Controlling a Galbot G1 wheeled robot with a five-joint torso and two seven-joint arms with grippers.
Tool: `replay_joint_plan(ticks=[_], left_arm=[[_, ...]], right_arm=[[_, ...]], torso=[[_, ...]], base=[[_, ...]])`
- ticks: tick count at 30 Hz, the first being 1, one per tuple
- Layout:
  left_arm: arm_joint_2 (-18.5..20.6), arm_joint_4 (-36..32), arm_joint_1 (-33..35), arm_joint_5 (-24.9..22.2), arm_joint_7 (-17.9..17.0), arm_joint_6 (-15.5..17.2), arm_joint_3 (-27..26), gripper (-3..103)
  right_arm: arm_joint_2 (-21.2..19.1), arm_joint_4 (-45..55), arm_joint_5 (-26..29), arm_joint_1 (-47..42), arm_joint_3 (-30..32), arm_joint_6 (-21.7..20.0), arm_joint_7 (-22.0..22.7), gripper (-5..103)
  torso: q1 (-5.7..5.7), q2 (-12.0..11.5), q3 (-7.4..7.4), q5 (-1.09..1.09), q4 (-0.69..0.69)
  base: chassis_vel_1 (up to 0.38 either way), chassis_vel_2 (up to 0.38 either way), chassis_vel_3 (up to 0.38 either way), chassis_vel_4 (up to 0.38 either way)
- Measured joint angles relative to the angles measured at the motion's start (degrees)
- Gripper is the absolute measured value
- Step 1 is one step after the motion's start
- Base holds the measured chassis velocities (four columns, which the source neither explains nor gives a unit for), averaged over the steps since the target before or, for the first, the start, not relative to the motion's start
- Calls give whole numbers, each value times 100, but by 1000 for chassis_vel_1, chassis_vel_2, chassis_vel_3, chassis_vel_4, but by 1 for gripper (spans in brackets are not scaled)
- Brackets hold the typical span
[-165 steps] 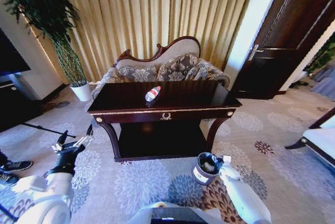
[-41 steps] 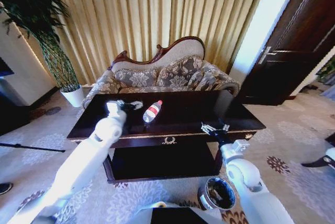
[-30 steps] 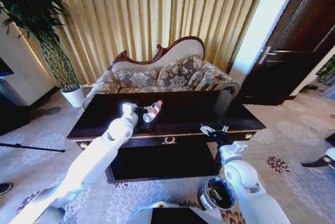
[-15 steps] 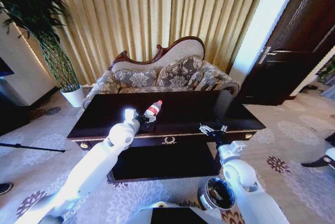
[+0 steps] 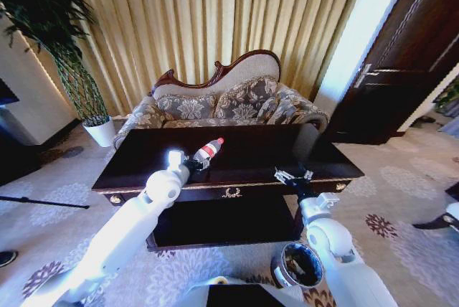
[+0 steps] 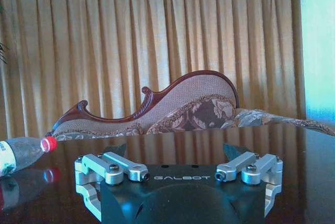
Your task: Move to the front of the table and place the trash on the table into the trash bin.
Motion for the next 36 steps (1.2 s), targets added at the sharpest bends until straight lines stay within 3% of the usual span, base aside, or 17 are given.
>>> replay_joint_plan(ticks=[1, 6, 10, 12, 13, 16, 17, 18, 20, 21, 22, 24, 25, 29, 31, 34, 36], left_arm=[[0, 0, 0, 0, 0, 0, 0, 60], [73, -88, 84, 3, 25, -29, -91, 39], [216, -138, 240, 374, 423, -292, -227, 30], [395, -106, 366, 1186, 1012, -852, -233, 28], [395, -106, 366, 1186, 1012, -852, -233, 28], [715, 55, 483, 2596, 1958, -2014, -99, 27], [715, 55, 483, 2596, 1958, -2014, -99, 27], [820, 156, 495, 3156, 2219, -2521, -22, 27], [937, 340, 478, 3894, 2435, -3184, 70, 27], [1020, 539, 406, 4641, 2580, -3809, 144, 27], [1020, 539, 406, 4641, 2580, -3809, 144, 27], [1066, 680, 279, 5329, 2663, -4327, 258, 27], [1066, 680, 279, 5329, 2663, -4327, 258, 27], [960, 891, -158, 6322, 2484, -5027, 619, 27], [941, 914, -207, 6401, 2475, -5081, 646, 27], [787, 1095, -639, 6973, 2445, -5460, 872, 27], [776, 1049, -755, 6965, 2448, -5445, 986, 27]], right_arm=[[0, 0, 0, 0, 0, 0, 0, 100], [2, 11, 0, -4, -4, 7, 1, 100], [5, 33, 14, -4, -21, 9, 6, 100], [-36, 58, 153, 30, -47, 9, 13, 100], [-36, 58, 153, 30, -47, 9, 13, 100], [-125, 73, 639, 181, -165, 9, 70, 100], [-125, 73, 639, 181, -165, 9, 70, 100], [-169, 76, 959, 272, -232, -1, 101, 100], [-226, 81, 1421, 395, -324, -100, 113, 100], [-289, 113, 1964, 517, -408, -229, 113, 100], [-289, 113, 1964, 517, -408, -229, 113, 100], [-391, 192, 2960, 715, -507, -389, 122, 100], [-391, 192, 2960, 715, -507, -389, 122, 100], [-484, 247, 4958, 1155, -602, -593, 132, 100], [-478, 247, 5079, 1190, -610, -599, 132, 100], [-355, 231, 5648, 1454, -740, -633, 134, 100], [-310, 230, 5676, 1520, -805, -634, 137, 100]], torso=[[0, 0, 0, 0, 0], [0, 0, 0, 0, 0], [0, 0, 0, 0, 0], [0, 0, 0, 0, 0], [0, 0, 0, 0, 0], [0, 0, 0, 1, 1], [0, 0, 0, 1, 1], [0, 0, 0, -1, 1], [0, 0, 0, 0, 1], [0, -1, 0, 0, 1], [0, -1, 0, 0, 1], [0, 0, 1, 0, 1], [0, 0, 1, 0, 1], [0, -1, 0, 0, 0], [0, -1, 1, 1, 0], [0, -1, 1, 1, -1], [0, -1, 1, 0, 0]], base=[[0, 0, 0, 0], [0, 0, 0, 0], [0, 0, 0, 0], [0, 0, 0, 0], [0, 0, 0, 0], [0, 0, 0, 0], [0, 0, 0, 0], [0, 0, 0, 0], [0, 0, 0, 0], [0, 0, 0, 0], [0, 0, 0, 0], [0, 0, 0, 0], [0, 0, 0, 0], [0, 0, 0, 0], [0, 0, 0, 0], [0, 0, 0, 0], [0, 0, 0, 0]])
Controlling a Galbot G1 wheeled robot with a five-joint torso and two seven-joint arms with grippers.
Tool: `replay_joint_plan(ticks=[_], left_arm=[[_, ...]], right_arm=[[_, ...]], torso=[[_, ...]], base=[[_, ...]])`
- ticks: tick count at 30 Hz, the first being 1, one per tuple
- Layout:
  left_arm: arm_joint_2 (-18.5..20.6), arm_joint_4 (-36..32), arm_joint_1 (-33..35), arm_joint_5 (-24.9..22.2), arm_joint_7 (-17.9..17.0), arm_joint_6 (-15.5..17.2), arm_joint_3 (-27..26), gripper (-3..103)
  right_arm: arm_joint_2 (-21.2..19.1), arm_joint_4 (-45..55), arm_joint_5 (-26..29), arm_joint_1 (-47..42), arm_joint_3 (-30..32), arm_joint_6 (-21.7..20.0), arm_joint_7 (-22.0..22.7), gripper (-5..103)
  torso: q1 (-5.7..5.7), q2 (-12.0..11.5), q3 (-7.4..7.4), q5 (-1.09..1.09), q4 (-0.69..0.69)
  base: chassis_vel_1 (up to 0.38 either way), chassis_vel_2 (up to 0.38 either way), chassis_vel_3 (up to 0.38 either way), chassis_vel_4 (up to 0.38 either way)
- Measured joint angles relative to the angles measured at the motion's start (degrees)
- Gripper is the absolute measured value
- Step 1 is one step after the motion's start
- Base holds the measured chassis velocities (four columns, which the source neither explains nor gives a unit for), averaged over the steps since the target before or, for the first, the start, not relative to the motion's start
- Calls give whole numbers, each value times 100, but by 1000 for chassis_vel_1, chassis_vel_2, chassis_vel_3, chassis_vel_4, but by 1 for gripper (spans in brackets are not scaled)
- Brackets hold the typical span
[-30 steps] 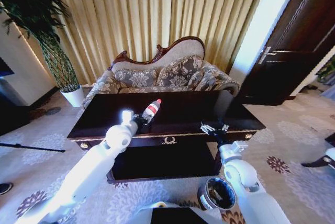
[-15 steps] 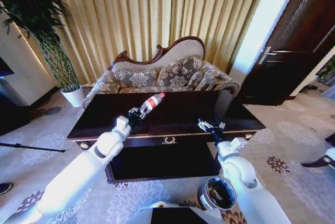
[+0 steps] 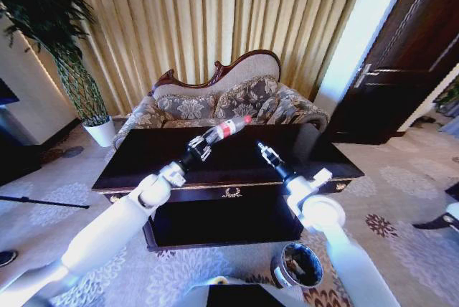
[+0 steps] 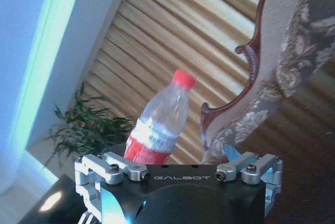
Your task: Move to the front of the table and place the trash on the table into the trash bin.
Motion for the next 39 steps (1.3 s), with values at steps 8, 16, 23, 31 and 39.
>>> replay_joint_plan(ticks=[8, 16, 23, 31, 39], left_arm=[[52, -544, -301, -395, 4, 538, 584, 27], [210, -742, -275, -535, 53, 690, 740, 27], [286, -802, -312, -629, 93, 703, 949, 27], [335, -889, -403, -674, 225, 748, 1058, 27], [437, -983, -294, -713, 240, 865, 976, 27]], right_arm=[[154, 8, -42, 216, -183, 7, 16, 100], [162, 1, -133, 293, -155, 9, 16, 100], [171, -13, -371, 325, -212, -3, 16, 100], [178, -54, -547, 307, -276, -17, 7, 91], [161, -51, -577, 322, -258, -18, -7, 61]], torso=[[0, 0, 0, 1, 0], [-1, 0, -1, 0, 1], [0, 0, -1, 0, 1], [0, 0, -1, 0, 1], [0, 0, -1, 0, 1]], base=[[0, 0, 0, 0], [0, 0, 0, 0], [0, 0, 0, 0], [0, 0, 0, 0], [0, 0, 0, 0]])
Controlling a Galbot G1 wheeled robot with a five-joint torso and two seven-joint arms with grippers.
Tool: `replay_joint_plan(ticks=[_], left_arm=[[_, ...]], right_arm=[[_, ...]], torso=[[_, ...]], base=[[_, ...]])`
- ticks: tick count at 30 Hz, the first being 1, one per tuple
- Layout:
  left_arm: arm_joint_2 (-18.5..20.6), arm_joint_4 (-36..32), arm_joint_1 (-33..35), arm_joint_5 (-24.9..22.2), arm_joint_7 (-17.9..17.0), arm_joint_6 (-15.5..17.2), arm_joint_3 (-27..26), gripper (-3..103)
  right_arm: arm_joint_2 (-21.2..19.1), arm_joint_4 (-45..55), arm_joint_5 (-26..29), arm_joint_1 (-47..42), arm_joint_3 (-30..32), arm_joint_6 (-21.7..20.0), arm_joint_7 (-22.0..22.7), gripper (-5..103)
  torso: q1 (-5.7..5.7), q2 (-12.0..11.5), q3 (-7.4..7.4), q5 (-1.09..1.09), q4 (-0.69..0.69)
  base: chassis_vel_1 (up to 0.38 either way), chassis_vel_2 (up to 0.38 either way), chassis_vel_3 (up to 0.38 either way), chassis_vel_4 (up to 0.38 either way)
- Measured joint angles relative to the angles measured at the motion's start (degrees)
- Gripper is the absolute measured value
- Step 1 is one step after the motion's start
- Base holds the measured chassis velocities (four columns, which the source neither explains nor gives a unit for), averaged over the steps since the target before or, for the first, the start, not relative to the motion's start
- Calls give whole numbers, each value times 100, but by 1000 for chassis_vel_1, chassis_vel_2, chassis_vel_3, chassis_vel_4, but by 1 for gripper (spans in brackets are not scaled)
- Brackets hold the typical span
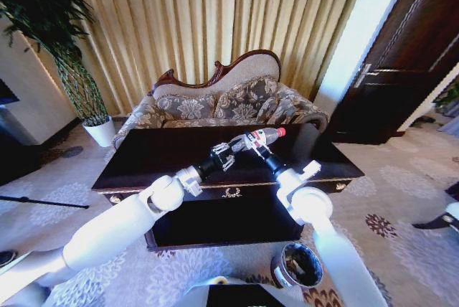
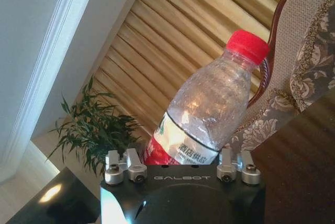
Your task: Move to the front of the table and place the trash on the table into the trash bin.
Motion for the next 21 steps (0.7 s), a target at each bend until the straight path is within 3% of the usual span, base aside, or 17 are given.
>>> replay_joint_plan(ticks=[3, 6, 11, 12, 13, 15, 17, 20, 21], left_arm=[[38, -49, 81, -11, -41, 67, -43, 27], [69, -24, 116, -85, -154, 116, -48, 30], [97, -73, 171, -332, -201, 144, 17, 52], [97, -73, 171, -332, -201, 144, 17, 52], [112, -116, 185, -437, -206, 181, 37, 52], [189, -313, 293, -942, -290, 470, 52, 68], [212, -361, 331, -1081, -306, 525, 41, 68], [361, -608, 696, -1723, -472, 829, -235, 85], [375, -635, 783, -1793, -516, 857, -318, 85]], right_arm=[[-5, 7, -5, -5, 9, -1, -12, 57], [-20, 25, -19, -37, 69, 9, -15, 47], [-28, -17, -75, -14, 124, 23, -12, 37], [-28, -17, -75, -14, 124, 23, -12, 37], [-30, -53, -102, 10, 142, 30, -12, 34], [-43, -193, -290, 107, 212, 57, -16, 27], [-51, -225, -357, 124, 222, 74, -24, 27], [-126, -466, -896, 217, 283, 172, -118, 21], [-142, -497, -986, 223, 289, 182, -123, 21]], torso=[[0, 0, 0, 0, 1], [0, 0, 0, 0, 0], [0, 0, 0, 0, 0], [0, 0, 0, 0, 0], [0, 0, 0, 0, 0], [0, 0, 0, 0, 0], [0, 0, 0, 0, 0], [0, 0, 0, 1, 0], [0, 0, 0, 0, 0]], base=[[0, 0, 0, 0], [0, 0, 0, 0], [0, 0, 0, 0], [0, 0, 0, 0], [0, 0, 0, 0], [0, 0, 0, 0], [0, 0, 0, 0], [0, 0, 0, 0], [0, 0, 0, 0]])
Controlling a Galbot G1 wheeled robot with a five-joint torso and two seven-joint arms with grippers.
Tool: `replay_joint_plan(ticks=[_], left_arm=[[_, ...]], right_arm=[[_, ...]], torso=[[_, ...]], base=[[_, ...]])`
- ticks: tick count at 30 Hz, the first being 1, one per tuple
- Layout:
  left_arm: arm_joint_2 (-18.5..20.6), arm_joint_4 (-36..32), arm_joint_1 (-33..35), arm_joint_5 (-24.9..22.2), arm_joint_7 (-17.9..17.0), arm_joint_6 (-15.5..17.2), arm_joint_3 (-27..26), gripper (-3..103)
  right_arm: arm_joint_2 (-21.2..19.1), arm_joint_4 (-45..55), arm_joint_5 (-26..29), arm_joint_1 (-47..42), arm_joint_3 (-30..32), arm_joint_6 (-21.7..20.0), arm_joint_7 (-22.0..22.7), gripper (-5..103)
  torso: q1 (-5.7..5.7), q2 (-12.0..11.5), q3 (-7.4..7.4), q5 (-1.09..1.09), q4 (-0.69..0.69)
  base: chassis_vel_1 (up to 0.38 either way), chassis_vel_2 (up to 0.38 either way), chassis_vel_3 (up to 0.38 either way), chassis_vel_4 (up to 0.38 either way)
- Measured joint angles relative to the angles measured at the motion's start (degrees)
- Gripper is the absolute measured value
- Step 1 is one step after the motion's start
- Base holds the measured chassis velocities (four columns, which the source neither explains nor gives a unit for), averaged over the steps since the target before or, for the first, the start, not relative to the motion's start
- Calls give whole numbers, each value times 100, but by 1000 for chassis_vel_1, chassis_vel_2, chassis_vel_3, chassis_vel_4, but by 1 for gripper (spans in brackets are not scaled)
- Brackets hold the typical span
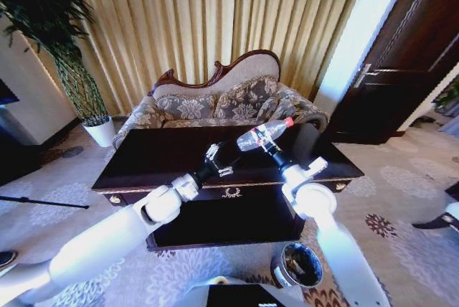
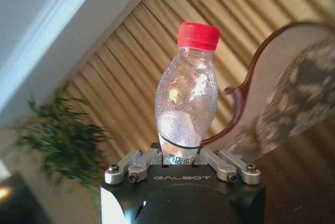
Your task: Move to the front of the table and place the trash on the table into the trash bin.
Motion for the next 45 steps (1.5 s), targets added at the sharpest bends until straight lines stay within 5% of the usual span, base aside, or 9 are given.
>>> replay_joint_plan(ticks=[2, 5, 7, 16, 23, 33, 45], left_arm=[[33, -63, 311, -177, -189, 71, -344, 95], [-1, -191, 1073, -549, -418, 343, -1504, 99], [-45, -218, 1255, -643, -448, 418, -1798, 100], [-956, -467, 2570, -1821, -1185, 1292, -4103, 100], [-1321, -679, 3223, -2687, -1202, 1740, -5151, 100], [-1520, -785, 3410, -2797, -1090, 2070, -5484, 100], [-1491, -786, 3410, -2747, -1021, 2091, -5480, 100]], right_arm=[[-38, -104, -373, 7, 18, 37, -25, 21], [-109, -234, -1083, -43, 53, 157, -58, 21], [-127, -244, -1256, -68, 64, 176, -57, 21], [-378, -299, -3360, -446, 64, 201, -74, 21], [-583, -150, -3894, -763, 243, 262, -79, 21], [-720, 272, -3845, -1067, 278, 109, 169, 21], [-717, 511, -3771, -1385, 463, 88, 259, 21]], torso=[[0, 0, 0, 0, 0], [0, 0, 0, 1, 1], [0, 0, 0, 2, 2], [0, 0, 0, 0, -1], [-1, 0, 0, 0, 0], [-1, 0, 0, 0, -1], [2, -1, 1, 0, 0]], base=[[0, 0, 0, 0], [0, 0, 0, 0], [0, 0, 0, 0], [0, 0, 0, 0], [0, 0, 0, 0], [0, 0, 0, 0], [89, -86, -83, 92]])
